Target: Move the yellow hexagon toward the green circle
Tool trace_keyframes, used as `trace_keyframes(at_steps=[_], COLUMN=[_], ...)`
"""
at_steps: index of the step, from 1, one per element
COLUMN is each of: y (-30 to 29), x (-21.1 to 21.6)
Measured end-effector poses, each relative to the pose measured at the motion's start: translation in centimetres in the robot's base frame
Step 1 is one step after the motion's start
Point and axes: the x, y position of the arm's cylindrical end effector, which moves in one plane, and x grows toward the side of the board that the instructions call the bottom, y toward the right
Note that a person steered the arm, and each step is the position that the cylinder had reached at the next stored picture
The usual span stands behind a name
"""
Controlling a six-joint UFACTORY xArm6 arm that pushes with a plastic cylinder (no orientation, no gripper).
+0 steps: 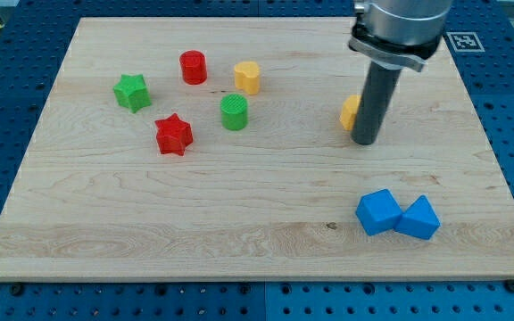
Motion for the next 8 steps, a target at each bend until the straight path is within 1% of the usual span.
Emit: trace_keyframes(at_steps=[1, 3, 4, 5, 6, 7, 8], y=[2.7, 3.0, 3.1, 3.0, 2.3, 2.3, 2.3], x=[-0.2, -2.8, -3.1, -4.4, -4.5, -2.7, -2.6])
